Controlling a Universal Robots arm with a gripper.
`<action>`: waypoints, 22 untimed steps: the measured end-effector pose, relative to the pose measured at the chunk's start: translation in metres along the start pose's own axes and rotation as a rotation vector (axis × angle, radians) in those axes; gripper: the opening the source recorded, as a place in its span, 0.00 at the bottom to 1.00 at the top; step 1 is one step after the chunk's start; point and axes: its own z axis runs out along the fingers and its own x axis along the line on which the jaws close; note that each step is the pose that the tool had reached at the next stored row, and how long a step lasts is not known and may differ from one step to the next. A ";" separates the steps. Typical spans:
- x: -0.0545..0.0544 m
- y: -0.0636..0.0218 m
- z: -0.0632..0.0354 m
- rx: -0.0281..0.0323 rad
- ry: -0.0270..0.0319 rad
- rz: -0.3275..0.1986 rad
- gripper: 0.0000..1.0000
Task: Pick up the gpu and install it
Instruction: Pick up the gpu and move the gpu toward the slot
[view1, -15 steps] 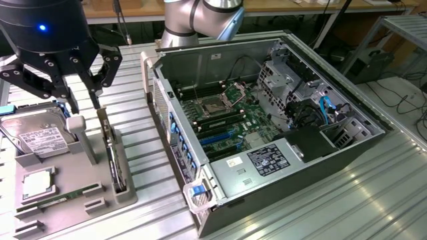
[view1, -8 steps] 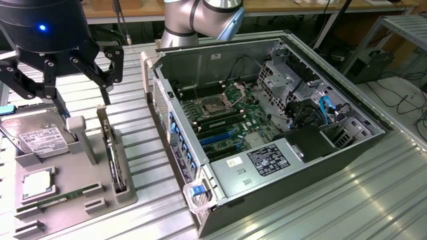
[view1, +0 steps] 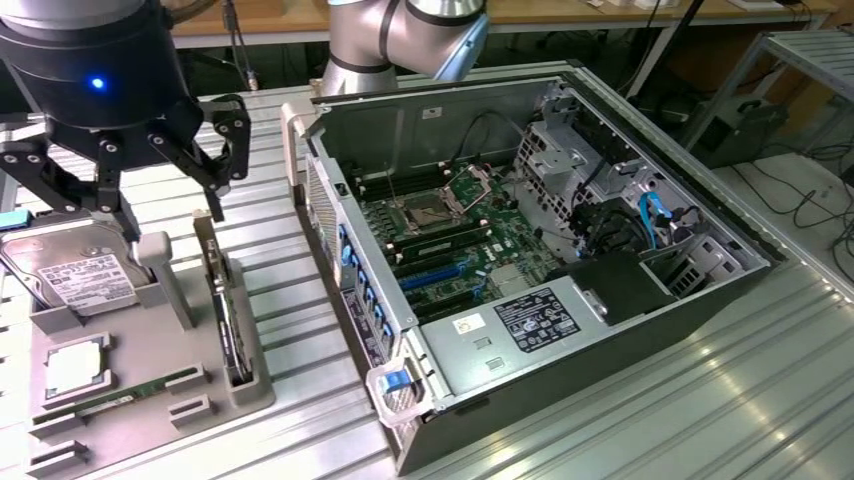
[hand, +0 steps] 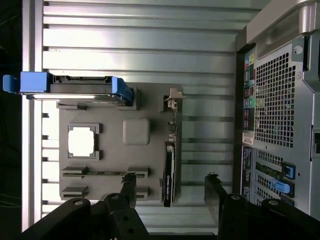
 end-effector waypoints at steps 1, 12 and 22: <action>0.000 -0.0001 0.0015 0.0001 0.0000 0.000 0.66; 0.000 -0.0004 0.0076 0.0001 -0.0005 0.000 0.66; 0.000 -0.0006 0.0116 -0.0001 -0.0007 0.000 0.66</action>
